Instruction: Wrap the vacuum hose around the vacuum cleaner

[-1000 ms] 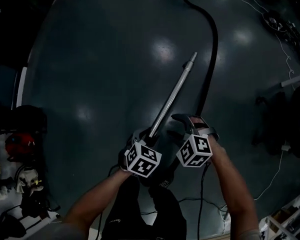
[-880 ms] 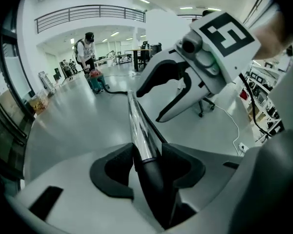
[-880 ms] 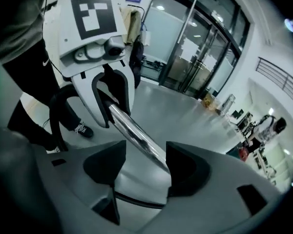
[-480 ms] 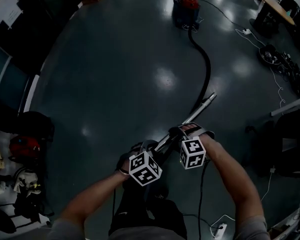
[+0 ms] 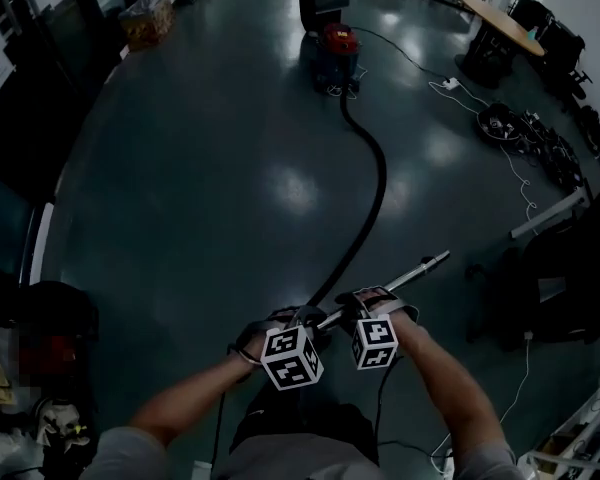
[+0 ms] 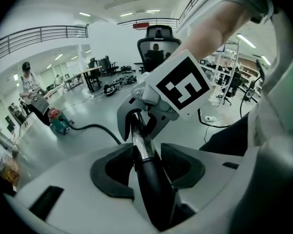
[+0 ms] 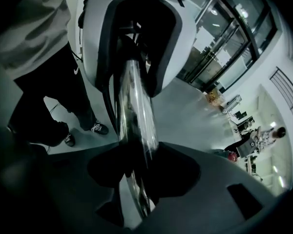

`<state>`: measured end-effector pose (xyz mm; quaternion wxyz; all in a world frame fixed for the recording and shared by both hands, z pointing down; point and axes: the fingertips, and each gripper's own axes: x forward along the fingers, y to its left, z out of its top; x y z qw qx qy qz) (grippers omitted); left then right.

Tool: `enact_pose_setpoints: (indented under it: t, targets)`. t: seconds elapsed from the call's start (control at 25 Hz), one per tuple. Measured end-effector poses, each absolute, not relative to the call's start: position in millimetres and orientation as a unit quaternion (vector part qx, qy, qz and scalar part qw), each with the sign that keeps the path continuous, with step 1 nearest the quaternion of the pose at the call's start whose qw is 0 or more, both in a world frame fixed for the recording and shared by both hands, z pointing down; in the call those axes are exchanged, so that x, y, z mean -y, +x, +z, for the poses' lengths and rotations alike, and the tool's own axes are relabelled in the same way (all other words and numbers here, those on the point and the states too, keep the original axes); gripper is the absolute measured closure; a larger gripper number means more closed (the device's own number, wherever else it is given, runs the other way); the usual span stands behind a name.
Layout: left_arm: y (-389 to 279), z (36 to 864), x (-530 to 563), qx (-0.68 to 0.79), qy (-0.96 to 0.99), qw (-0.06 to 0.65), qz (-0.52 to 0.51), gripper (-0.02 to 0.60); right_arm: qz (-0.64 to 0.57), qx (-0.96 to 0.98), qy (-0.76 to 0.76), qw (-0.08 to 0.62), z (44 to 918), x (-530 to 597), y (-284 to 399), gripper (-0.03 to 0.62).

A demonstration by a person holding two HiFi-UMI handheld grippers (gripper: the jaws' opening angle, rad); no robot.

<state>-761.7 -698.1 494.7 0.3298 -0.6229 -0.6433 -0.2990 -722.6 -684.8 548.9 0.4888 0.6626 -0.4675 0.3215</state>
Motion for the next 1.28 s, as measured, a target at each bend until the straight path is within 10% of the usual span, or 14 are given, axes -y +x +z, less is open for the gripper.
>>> enact_pose_setpoints:
  t: [1.08,1.28]
  targets:
    - [-785.2,445.4,527.5,0.692,-0.458,0.385,-0.404,0.380,0.293,0.432,0.672,0.525,431.9,529.9,-746.5,0.453]
    - [-780.5,439.4,490.4,0.663,-0.505,0.298,-0.465,0.448,0.271,0.444,0.673,0.526,429.7,498.4,-745.6,0.451]
